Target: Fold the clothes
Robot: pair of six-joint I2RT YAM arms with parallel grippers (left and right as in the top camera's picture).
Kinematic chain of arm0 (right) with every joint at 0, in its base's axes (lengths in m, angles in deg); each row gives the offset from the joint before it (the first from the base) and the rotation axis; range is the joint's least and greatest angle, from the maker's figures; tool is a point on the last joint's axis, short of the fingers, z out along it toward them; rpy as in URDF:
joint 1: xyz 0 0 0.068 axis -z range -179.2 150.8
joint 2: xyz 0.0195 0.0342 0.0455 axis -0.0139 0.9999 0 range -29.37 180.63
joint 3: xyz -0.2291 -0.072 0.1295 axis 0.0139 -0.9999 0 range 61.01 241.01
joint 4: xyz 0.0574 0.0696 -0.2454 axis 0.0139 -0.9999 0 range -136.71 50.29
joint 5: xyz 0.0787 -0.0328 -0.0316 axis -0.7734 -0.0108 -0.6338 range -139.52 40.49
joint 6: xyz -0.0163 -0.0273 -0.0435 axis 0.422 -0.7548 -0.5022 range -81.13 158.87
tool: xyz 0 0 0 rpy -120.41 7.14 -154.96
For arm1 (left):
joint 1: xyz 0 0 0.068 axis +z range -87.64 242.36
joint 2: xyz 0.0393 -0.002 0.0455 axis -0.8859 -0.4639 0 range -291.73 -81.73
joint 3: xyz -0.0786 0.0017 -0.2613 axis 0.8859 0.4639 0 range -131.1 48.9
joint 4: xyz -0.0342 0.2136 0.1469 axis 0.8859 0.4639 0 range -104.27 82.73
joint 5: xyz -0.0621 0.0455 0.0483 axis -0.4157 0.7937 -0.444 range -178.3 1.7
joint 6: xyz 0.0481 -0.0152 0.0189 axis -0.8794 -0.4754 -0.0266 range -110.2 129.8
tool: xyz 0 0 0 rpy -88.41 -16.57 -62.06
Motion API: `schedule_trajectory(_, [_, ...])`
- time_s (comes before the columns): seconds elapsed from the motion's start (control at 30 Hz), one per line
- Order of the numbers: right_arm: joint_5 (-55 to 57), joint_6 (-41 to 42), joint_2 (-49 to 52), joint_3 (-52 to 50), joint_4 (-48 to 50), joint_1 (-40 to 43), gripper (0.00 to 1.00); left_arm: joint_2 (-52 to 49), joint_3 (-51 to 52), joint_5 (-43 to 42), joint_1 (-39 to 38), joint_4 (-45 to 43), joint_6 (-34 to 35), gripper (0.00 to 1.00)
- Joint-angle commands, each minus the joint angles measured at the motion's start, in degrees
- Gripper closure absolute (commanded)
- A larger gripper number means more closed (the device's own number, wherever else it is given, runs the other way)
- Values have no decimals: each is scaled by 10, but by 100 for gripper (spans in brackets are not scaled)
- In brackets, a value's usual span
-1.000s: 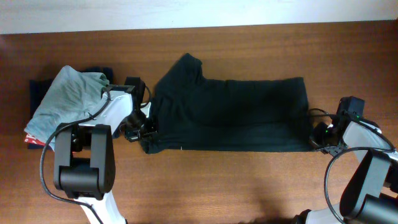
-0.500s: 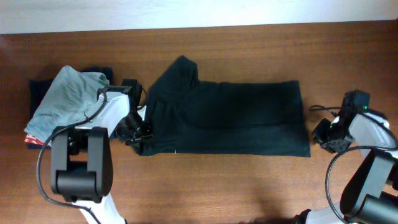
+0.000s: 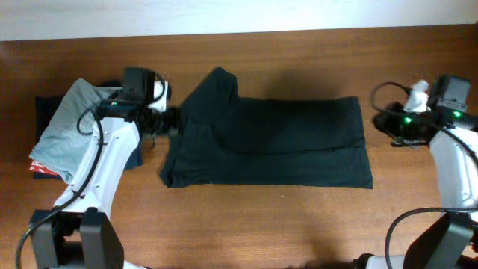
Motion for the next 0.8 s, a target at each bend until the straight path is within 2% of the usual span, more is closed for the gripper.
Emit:
schedule_trajectory(0.0, [-56, -43, 6, 4, 17, -51, 55, -12, -7, -90, -6, -104, -63, 41])
schedule_trajectory(0.13, [-18, -39, 14, 4, 29, -86, 55, -53, -8, -99, -18, -232, -63, 39])
schedule_trajectory(0.27, [10, -25, 14, 4, 20, -94, 55, -122, -24, -106, -36, -308, -82, 36])
schedule_trajectory(0.5, [30, -25, 14, 4, -26, -94, 55, -299, -198, -99, -53, -257, -140, 36])
schedule_trajectory(0.67, [52, -27, 14, 4, -44, -94, 56, -388, -336, -73, -54, -197, -193, 34])
schedule_trajectory(0.77, [62, -27, 14, 4, -45, -94, 55, -425, -375, -67, -55, -182, -205, 34])
